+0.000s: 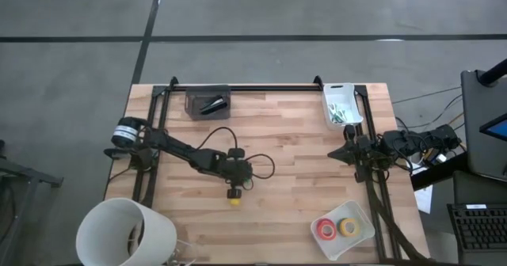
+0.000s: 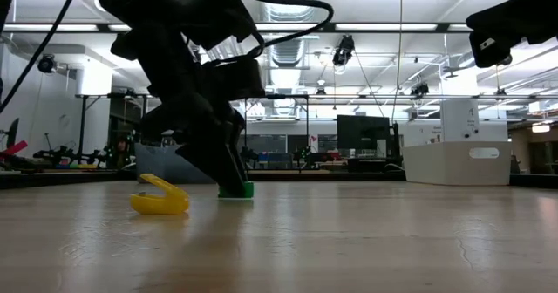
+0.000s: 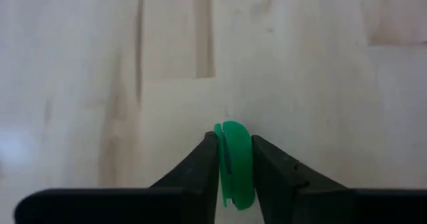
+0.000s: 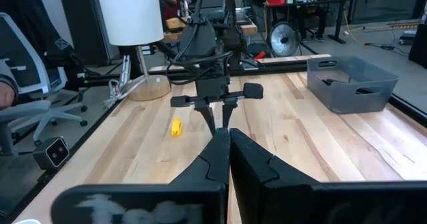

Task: Pick and place Stapler, Stapler remover, tape
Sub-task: Put the small green stapler into the black bin

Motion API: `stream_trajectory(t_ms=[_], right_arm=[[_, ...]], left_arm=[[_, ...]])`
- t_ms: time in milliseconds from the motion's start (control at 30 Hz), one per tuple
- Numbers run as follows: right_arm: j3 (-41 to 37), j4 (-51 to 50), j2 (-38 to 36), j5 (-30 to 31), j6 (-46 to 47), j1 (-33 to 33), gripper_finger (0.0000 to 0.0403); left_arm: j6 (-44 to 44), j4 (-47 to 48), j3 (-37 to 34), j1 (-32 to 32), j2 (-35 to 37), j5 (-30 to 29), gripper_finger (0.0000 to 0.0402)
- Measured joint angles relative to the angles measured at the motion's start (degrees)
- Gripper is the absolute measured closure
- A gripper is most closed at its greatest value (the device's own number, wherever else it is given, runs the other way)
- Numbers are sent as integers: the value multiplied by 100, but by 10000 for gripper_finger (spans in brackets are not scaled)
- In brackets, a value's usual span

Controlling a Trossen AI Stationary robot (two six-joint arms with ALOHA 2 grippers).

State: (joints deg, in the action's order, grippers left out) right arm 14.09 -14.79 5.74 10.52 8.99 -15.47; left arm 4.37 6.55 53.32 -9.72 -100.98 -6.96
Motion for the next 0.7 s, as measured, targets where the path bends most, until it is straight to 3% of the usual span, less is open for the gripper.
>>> stream_trajectory(t_ms=[300, 367, 533, 700], right_arm=[[0, 0, 0, -1, -2, -1, 394], [0, 1, -2, 0, -1, 1, 394], [0, 0, 0, 0, -2, -2, 394], [0, 1, -2, -2, -2, -2, 394]], left_arm=[[-220, 132, 0, 114, 298, -1091, 316], [-231, 316, 0, 150, 442, -1625, 316], [284, 1115, 0, 302, 1026, -3636, 324], [307, 1370, -4, 647, 1721, -3939, 323]])
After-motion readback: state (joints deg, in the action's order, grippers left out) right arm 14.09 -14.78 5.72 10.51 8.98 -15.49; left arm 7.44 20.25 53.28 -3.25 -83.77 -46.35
